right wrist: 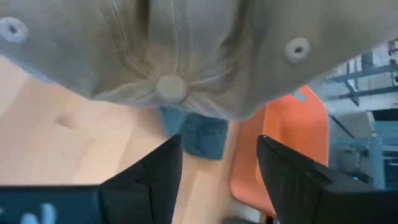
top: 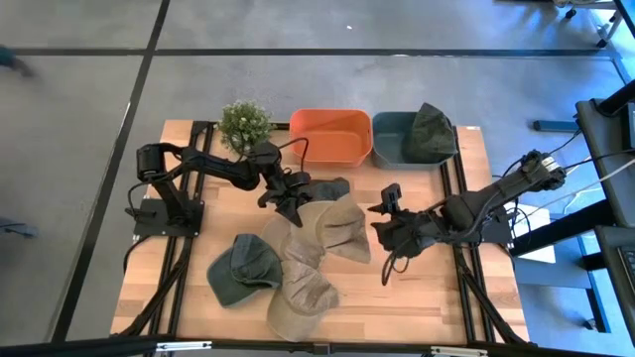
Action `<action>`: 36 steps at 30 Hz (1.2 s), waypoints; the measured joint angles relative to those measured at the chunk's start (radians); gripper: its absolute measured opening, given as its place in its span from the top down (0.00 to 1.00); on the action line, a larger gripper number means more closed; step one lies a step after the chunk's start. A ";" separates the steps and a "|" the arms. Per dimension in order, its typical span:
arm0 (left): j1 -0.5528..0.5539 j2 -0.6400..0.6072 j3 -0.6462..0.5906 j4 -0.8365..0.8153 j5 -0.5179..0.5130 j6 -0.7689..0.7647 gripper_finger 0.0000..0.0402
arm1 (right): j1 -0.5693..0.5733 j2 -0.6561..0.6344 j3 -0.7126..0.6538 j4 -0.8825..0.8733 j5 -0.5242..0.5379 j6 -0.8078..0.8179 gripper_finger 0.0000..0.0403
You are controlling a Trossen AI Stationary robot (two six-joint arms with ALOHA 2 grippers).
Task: Pick & Place hat
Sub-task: Put the right brown cap into the orange bin
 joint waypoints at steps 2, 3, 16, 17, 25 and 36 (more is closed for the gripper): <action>-0.005 0.000 0.000 0.000 0.000 0.000 0.96 | 0.005 0.000 -0.013 0.014 -0.027 0.031 0.51; -0.007 0.000 0.000 0.000 0.001 0.000 0.96 | 0.006 0.000 -0.018 0.018 -0.031 0.048 0.51; -0.003 0.000 0.000 0.080 0.000 -0.001 0.96 | 0.012 0.000 -0.057 0.189 -0.120 0.043 0.52; -0.001 0.000 0.000 0.080 0.000 0.000 0.96 | 0.014 0.000 -0.057 0.195 -0.120 0.043 0.53; 0.001 0.000 0.000 0.075 0.008 0.000 0.96 | 0.037 -0.031 -0.057 0.183 -0.009 0.031 0.53; 0.001 0.000 0.000 0.074 0.006 0.018 0.96 | 0.023 -0.116 -0.056 0.192 -0.158 0.184 0.53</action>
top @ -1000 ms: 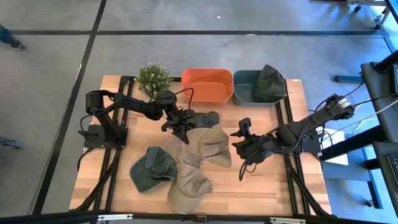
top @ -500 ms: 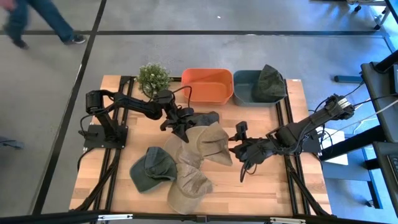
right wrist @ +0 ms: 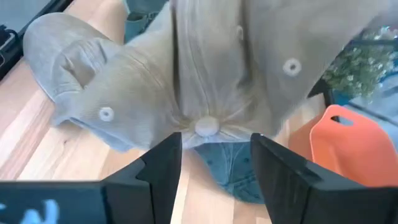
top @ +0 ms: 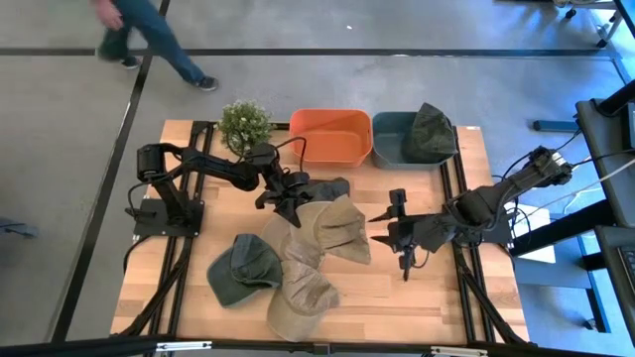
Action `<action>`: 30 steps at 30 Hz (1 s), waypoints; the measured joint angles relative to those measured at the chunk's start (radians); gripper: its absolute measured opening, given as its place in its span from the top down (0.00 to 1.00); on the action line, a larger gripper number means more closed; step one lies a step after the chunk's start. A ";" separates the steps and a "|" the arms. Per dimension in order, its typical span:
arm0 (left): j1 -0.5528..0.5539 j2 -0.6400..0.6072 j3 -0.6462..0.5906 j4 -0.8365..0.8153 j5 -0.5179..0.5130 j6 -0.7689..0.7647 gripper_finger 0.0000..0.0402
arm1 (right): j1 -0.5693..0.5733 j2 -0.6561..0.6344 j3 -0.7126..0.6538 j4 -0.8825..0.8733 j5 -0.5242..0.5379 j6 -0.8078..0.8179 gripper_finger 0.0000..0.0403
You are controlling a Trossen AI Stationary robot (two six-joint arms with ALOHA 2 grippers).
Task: Pick & Place hat
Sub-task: Put the right brown cap into the orange bin
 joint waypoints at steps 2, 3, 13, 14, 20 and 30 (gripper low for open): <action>0.000 0.000 0.000 0.000 0.000 0.007 0.96 | -0.014 0.013 0.001 0.004 -0.012 0.025 0.53; 0.000 0.000 0.000 0.000 0.000 0.007 0.96 | -0.020 0.021 0.000 -0.004 -0.015 0.046 0.53; 0.000 0.000 0.000 0.000 0.007 0.002 0.96 | -0.051 0.031 0.000 -0.020 -0.079 0.174 0.53; 0.000 0.000 0.000 0.000 0.007 0.005 0.96 | -0.052 0.033 0.000 -0.012 -0.079 0.172 0.53; 0.000 0.000 0.000 0.000 0.010 0.006 0.96 | -0.052 0.046 0.000 0.014 -0.079 0.135 0.53; 0.006 0.000 0.000 0.000 0.003 0.014 0.96 | -0.051 0.069 0.000 0.066 -0.102 0.093 0.53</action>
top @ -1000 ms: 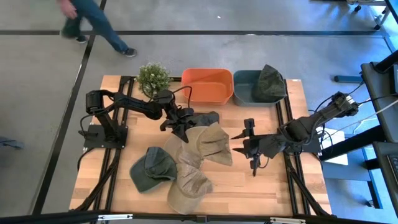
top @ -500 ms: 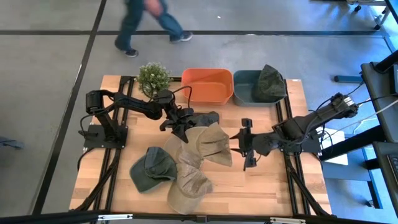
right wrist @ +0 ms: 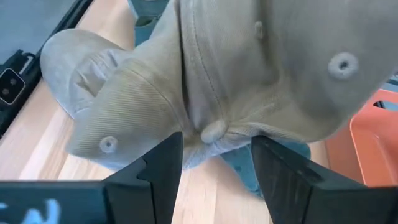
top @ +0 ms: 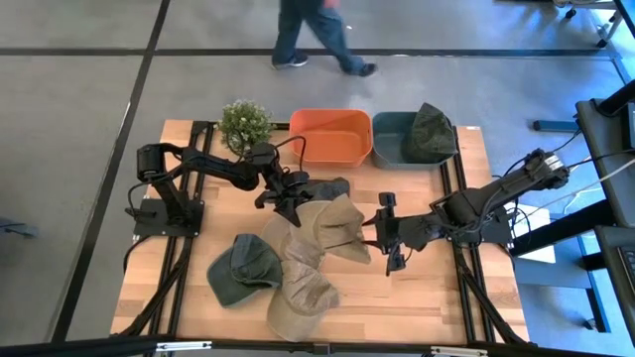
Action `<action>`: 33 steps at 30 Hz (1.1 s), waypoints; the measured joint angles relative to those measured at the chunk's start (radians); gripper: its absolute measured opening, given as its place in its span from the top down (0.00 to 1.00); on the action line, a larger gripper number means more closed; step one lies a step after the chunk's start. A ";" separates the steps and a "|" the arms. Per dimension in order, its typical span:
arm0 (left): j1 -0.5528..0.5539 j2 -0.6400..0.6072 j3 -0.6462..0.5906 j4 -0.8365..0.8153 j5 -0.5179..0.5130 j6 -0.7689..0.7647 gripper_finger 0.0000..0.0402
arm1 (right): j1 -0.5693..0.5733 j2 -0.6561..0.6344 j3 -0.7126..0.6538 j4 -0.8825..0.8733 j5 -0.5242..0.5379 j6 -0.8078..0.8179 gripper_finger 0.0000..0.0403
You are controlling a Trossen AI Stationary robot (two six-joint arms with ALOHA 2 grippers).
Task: Pick & Place hat
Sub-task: Put the right brown cap into the orange bin
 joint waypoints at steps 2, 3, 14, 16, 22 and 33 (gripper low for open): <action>0.000 0.000 0.000 0.000 -0.002 0.004 0.96 | 0.000 0.009 0.000 0.009 0.015 -0.001 0.53; 0.000 0.000 0.000 0.000 -0.002 0.004 0.96 | 0.000 0.014 0.000 0.006 0.030 -0.002 0.53; 0.006 0.000 0.000 0.000 -0.001 0.003 0.96 | 0.000 0.089 0.000 0.039 0.099 -0.074 0.68; 0.008 0.000 0.000 0.000 -0.001 0.003 0.96 | 0.000 0.090 0.000 0.035 0.099 -0.077 0.76; 0.009 0.000 0.000 0.001 0.002 0.004 0.96 | 0.000 0.083 0.000 0.034 0.106 -0.100 0.96; 0.051 0.000 0.000 0.001 0.021 0.028 0.93 | 0.003 0.023 0.031 0.009 0.165 -0.136 0.96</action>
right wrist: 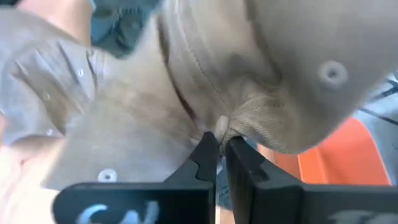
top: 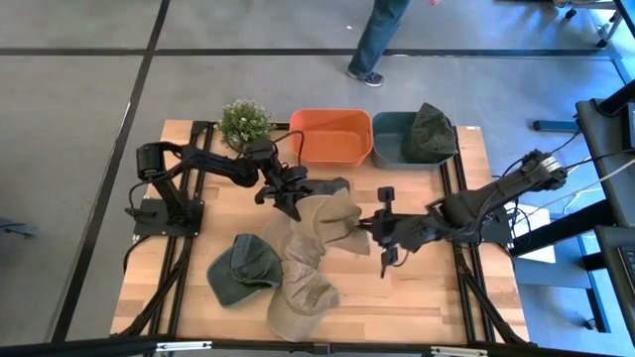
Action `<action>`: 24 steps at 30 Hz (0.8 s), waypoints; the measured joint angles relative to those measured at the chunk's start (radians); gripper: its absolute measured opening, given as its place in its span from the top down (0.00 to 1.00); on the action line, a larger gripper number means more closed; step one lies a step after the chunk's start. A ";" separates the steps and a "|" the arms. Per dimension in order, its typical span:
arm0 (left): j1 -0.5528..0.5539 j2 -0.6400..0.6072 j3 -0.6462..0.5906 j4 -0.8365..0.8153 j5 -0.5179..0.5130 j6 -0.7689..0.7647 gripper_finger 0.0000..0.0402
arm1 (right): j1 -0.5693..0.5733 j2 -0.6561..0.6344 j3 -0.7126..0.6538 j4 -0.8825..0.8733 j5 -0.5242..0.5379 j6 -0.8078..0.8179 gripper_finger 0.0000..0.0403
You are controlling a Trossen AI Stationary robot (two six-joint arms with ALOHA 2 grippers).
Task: Pick & Place hat
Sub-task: Put the right brown cap into the orange bin
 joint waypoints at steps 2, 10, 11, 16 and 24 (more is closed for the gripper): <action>0.020 0.000 0.000 0.000 0.001 0.028 0.93 | 0.003 -0.024 0.008 0.000 0.001 -0.001 0.96; 0.101 0.000 0.000 0.000 -0.032 0.129 0.89 | 0.004 -0.111 0.011 0.042 -0.009 -0.017 0.96; 0.113 0.000 0.000 0.000 -0.047 0.129 0.87 | 0.004 -0.119 0.011 0.062 -0.016 -0.027 0.96; 0.182 -0.001 0.000 0.000 -0.150 0.125 0.79 | 0.002 -0.160 0.011 0.173 -0.083 -0.106 0.96; 0.238 -0.001 0.000 -0.002 -0.202 0.153 0.75 | -0.019 -0.219 0.012 0.320 -0.080 -0.179 0.96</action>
